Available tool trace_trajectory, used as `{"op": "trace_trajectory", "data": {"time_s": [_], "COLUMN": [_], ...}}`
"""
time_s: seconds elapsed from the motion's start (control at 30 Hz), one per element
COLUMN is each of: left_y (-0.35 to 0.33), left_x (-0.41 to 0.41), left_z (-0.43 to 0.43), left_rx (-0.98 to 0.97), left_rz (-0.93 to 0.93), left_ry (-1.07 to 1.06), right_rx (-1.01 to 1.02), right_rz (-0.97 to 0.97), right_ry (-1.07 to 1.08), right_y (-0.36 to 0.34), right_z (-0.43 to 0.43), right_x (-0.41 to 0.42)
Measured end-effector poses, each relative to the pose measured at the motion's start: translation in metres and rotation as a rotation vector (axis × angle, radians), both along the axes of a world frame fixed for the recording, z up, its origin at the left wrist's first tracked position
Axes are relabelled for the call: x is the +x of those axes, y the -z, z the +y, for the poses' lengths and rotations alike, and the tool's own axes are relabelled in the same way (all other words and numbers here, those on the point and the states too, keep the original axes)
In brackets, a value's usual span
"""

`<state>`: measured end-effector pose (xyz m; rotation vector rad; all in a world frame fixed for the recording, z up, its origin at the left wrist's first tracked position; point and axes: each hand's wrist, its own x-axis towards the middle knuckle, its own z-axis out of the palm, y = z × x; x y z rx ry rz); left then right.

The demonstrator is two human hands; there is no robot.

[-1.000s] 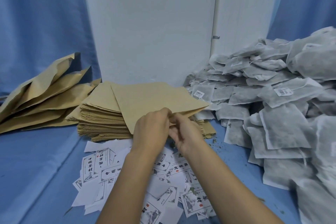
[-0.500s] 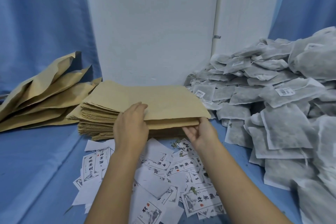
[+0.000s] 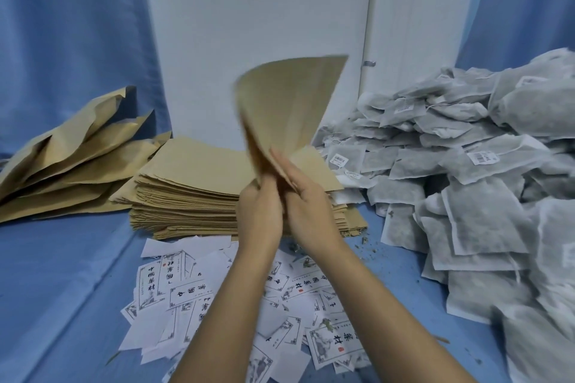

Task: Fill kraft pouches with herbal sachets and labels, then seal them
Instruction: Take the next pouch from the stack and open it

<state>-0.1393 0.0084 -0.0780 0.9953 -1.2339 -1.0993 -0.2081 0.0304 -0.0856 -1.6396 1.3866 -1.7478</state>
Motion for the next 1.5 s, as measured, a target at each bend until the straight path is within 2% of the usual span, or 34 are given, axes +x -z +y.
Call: {"op": "trace_trajectory", "data": {"time_s": [0.07, 0.13, 0.23, 0.37, 0.47, 0.63, 0.7, 0.77, 0.87, 1.0, 1.13, 1.23, 1.33, 1.4, 1.5], "left_y": [-0.002, 0.000, 0.012, 0.023, 0.027, 0.019, 0.017, 0.016, 0.020, 0.024, 0.027, 0.028, 0.030, 0.032, 0.032], "left_x": [0.000, 0.003, 0.006, 0.005, 0.005, 0.011, 0.016, 0.024, 0.032, 0.034, 0.032, 0.032, 0.031, 0.029, 0.023], "left_z": [-0.001, -0.005, -0.014, -0.017, -0.020, -0.020, -0.022, -0.025, -0.029, -0.029, -0.027, -0.025, -0.023, -0.022, -0.015], "left_rx": [0.179, 0.228, 0.280, 0.393, 0.431, 0.398, 0.367, 0.316, 0.143, -0.047, -0.156, -0.210, -0.272, -0.382, -0.542], "left_rz": [0.242, 0.344, 0.289, 0.285, 0.284, 0.410, 0.483, 0.519, 0.444, 0.310, 0.319, 0.304, 0.070, -0.115, -0.287], "left_ry": [0.011, -0.020, -0.077, -0.047, -0.040, -0.005, -0.022, -0.060, -0.147, -0.269, -0.287, -0.313, -0.368, -0.376, -0.311], "right_rx": [0.020, 0.068, 0.107, -0.039, -0.086, 0.052, 0.091, 0.133, 0.158, 0.187, 0.240, 0.196, 0.145, 0.128, 0.118], "right_rz": [0.153, 0.179, 0.180, 0.057, 0.117, 0.246, 0.201, 0.074, -0.065, -0.117, -0.178, -0.220, -0.270, -0.285, -0.290], "right_ry": [0.095, 0.159, 0.215, 0.295, 0.305, 0.442, 0.493, 0.480, 0.458, 0.477, 0.448, 0.430, 0.413, 0.382, 0.367], "right_y": [0.006, 0.009, 0.010, 0.009, 0.012, 0.012, 0.010, 0.008, 0.006, 0.010, 0.012, 0.012, 0.008, 0.007, 0.008], "right_z": [-0.002, -0.004, -0.004, -0.001, 0.002, 0.002, 0.003, 0.004, 0.004, -0.001, -0.003, 0.000, 0.003, 0.003, 0.002], "right_x": [-0.002, -0.007, -0.013, -0.012, -0.011, -0.014, -0.018, -0.024, -0.030, -0.028, -0.027, -0.025, -0.023, -0.021, -0.019]}}
